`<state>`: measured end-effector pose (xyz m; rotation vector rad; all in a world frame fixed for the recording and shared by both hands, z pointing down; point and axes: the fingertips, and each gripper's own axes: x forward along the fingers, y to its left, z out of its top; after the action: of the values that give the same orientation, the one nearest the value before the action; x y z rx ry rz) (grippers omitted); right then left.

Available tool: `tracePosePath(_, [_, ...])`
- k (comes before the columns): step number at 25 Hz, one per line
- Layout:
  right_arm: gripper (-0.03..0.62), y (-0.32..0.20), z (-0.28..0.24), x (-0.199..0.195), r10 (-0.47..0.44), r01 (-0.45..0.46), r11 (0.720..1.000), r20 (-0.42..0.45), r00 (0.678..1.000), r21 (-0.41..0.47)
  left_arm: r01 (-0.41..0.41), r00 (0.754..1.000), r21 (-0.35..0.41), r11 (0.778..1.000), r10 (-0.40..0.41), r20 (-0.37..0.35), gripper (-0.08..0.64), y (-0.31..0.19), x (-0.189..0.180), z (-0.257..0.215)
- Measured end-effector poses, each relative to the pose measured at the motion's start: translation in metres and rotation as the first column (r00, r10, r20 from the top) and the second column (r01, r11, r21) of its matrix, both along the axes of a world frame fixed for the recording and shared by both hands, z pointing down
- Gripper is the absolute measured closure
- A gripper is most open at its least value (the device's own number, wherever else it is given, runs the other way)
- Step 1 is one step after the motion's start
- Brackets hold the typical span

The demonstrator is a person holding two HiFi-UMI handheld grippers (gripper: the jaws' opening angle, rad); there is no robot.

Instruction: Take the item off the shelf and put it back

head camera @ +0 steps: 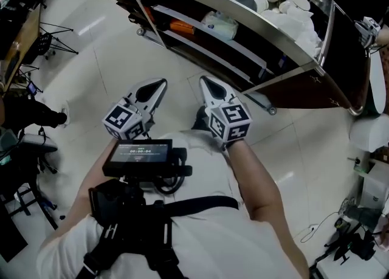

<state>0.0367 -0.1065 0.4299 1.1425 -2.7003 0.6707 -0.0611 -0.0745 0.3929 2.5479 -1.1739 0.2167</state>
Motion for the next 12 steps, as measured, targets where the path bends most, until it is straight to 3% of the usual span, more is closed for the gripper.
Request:
tracePosePath(4, [0.586,-0.039,0.021,0.015,0.013,-0.012,1.000,-0.046,0.999,0.009,0.017,1.000,-0.038,0.999,-0.016,0.023,0.552,-0.032,0.008,0.012])
tracePosePath(8, [0.586,-0.074,0.058,0.050,0.090,-0.088,0.996,-0.136,0.987,0.018,0.030,0.999,-0.068,0.997,-0.028,0.034,0.552,-0.055,0.021,0.028])
tracePosePath(12, [0.586,-0.101,0.083,0.080,0.145,-0.150,0.988,-0.164,0.976,-0.021,0.052,0.998,-0.085,0.995,-0.050,0.035,0.552,-0.073,0.023,0.046])
